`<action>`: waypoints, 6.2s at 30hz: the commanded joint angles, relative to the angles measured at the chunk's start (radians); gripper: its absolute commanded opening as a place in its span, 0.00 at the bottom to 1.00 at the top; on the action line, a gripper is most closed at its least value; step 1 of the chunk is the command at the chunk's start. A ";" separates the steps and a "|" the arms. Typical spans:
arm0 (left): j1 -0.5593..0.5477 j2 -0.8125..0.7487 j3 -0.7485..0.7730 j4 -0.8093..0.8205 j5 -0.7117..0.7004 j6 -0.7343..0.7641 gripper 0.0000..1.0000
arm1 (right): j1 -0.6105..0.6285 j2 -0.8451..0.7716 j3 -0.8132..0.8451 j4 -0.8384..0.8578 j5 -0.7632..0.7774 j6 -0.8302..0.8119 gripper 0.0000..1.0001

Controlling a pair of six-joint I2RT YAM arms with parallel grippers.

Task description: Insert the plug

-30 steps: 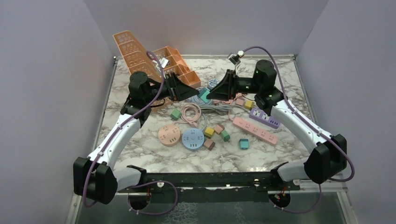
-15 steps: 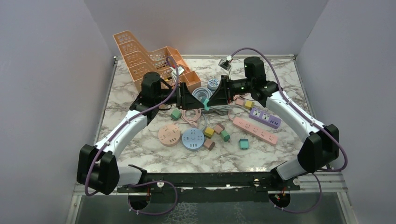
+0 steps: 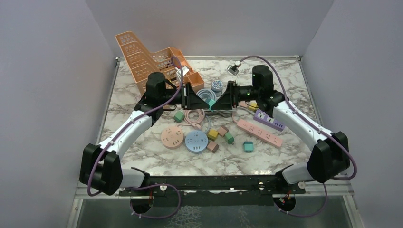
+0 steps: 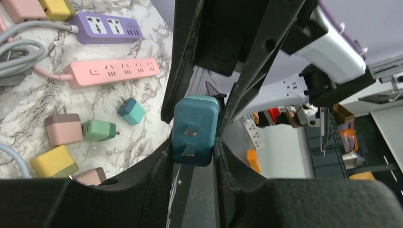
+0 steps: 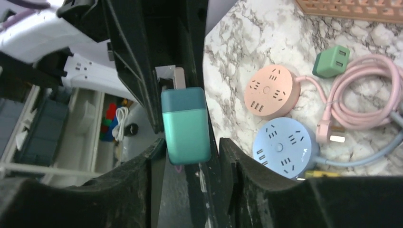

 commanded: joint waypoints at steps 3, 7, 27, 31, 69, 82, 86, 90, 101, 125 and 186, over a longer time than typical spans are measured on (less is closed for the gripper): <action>-0.019 -0.058 0.024 0.123 -0.127 -0.125 0.00 | 0.001 -0.096 -0.129 0.347 0.282 0.389 0.48; -0.034 -0.078 0.022 0.178 -0.189 -0.207 0.00 | 0.003 -0.113 -0.236 0.529 0.375 0.605 0.52; -0.049 -0.109 -0.031 0.334 -0.260 -0.403 0.00 | 0.018 -0.081 -0.290 0.960 0.454 0.845 0.40; -0.049 -0.113 -0.034 0.341 -0.288 -0.404 0.00 | 0.033 -0.079 -0.291 0.941 0.439 0.843 0.38; 0.048 -0.408 -0.230 -0.517 -0.848 0.287 0.73 | 0.082 -0.025 -0.106 -0.306 0.663 0.240 0.01; 0.033 -0.587 -0.267 -0.615 -0.922 0.325 0.73 | 0.372 0.135 0.014 -0.479 0.984 0.342 0.01; 0.032 -0.608 -0.292 -0.609 -0.952 0.317 0.73 | 0.411 0.209 0.101 -0.531 1.024 0.353 0.01; 0.031 -0.641 -0.316 -0.600 -0.993 0.343 0.73 | 0.427 0.298 0.198 -0.609 1.065 0.348 0.01; -0.004 -0.669 -0.347 -0.593 -1.043 0.332 0.73 | 0.475 0.333 0.194 -0.651 1.157 0.357 0.01; -0.003 -0.699 -0.363 -0.590 -1.052 0.314 0.73 | 0.509 0.383 0.182 -0.641 1.139 0.373 0.01; -0.002 -0.676 -0.351 -0.599 -1.063 0.323 0.74 | 0.622 0.623 0.437 -0.872 1.322 0.360 0.22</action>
